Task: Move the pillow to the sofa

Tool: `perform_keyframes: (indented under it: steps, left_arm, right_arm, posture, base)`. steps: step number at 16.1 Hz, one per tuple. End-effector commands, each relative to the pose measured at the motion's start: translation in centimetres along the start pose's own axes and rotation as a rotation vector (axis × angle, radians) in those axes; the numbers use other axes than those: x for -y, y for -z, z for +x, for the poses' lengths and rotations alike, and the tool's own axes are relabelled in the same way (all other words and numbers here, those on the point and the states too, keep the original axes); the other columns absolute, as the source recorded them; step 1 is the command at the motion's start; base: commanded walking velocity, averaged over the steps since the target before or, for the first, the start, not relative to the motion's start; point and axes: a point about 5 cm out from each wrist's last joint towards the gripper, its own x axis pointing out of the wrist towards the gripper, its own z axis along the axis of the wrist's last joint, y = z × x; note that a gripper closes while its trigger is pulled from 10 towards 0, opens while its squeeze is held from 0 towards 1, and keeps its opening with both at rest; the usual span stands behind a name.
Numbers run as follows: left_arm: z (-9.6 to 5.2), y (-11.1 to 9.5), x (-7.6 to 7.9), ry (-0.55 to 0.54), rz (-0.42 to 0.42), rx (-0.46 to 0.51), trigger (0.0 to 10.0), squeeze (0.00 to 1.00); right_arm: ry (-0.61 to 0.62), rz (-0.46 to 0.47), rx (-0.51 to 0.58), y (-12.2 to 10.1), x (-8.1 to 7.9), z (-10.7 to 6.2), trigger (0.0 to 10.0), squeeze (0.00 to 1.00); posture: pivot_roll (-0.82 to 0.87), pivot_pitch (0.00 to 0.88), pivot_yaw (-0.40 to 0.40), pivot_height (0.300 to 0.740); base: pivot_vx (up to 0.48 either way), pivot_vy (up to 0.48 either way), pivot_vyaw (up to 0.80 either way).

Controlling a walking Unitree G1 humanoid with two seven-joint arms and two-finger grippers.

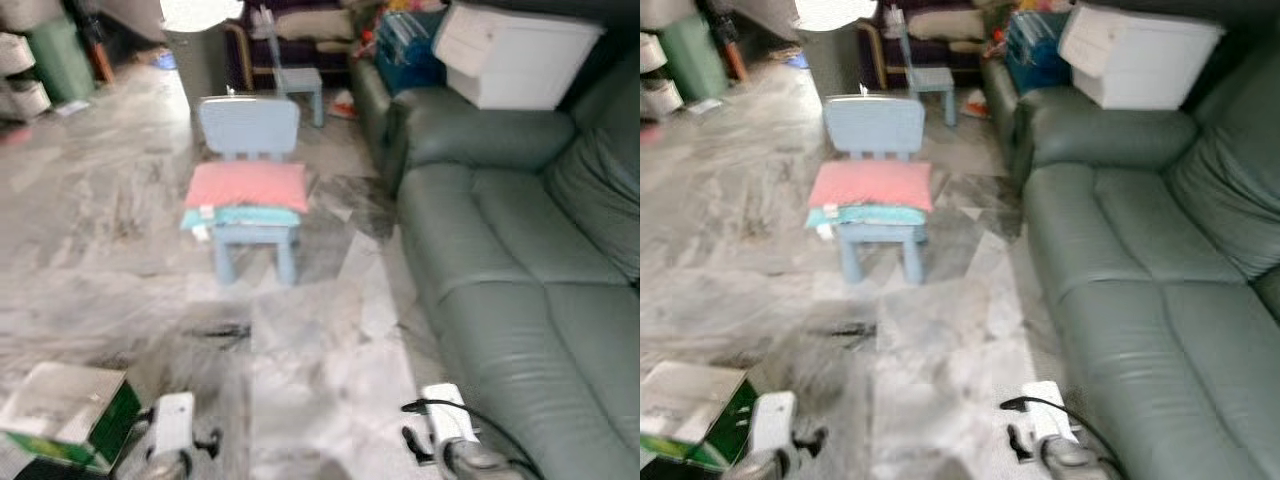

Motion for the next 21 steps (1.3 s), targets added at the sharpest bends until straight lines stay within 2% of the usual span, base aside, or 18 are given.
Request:
perform_keyframes:
  steps: [1, 5, 9, 14, 16, 21]
  left_arm:
    - [-0.1, -0.2, -1.1, -0.033, 0.026, 0.004, 10.0, 0.0]
    - [-0.1, -0.5, -1.5, -0.039, 0.053, 0.011, 10.0, 0.0]
    - [-0.2, -0.6, -2.0, -0.039, 0.036, 0.009, 10.0, 0.0]
    - [-0.2, -0.2, -1.7, -0.029, 0.016, 0.004, 10.0, 0.0]
    - [-0.1, -0.2, -1.4, -0.023, 0.013, 0.004, 10.0, 0.0]
    - [-0.1, -0.3, -1.3, -0.017, 0.003, 0.008, 10.0, 0.0]
  right_arm:
    - [-0.032, -0.018, 0.012, -0.7, -1.0, 0.2, 10.0, 0.0]
    - [-0.036, -0.033, 0.01, -0.6, -1.0, 0.2, 10.0, 0.0]
    - [-0.039, -0.031, 0.013, -0.5, -1.1, 0.2, 10.0, 0.0]
    - [-0.046, -0.024, 0.02, -0.8, -1.7, 0.3, 10.0, 0.0]
    - [-0.053, -0.025, 0.031, -1.4, -2.2, 0.4, 10.0, 0.0]
    - [-0.05, -0.021, 0.036, -1.5, -2.3, 0.4, 10.0, 0.0]
  posture:
    - [-0.09, 0.024, -0.041, 0.74]
    - [-0.09, 0.023, -0.042, 0.74]
    - [-0.09, 0.031, -0.041, 0.74]
    - [-0.09, 0.036, -0.041, 0.74]
    - [-0.09, 0.037, -0.041, 0.74]
    - [-0.1, 0.039, -0.041, 0.74]
  base:
    - [0.0, 0.0, 0.0]
    - [0.0, 0.0, 0.0]
    - [0.0, 0.0, 0.0]
    - [0.0, 0.0, 0.0]
    - [0.266, 0.0, 0.0]
    - [0.28, 0.0, 0.0]
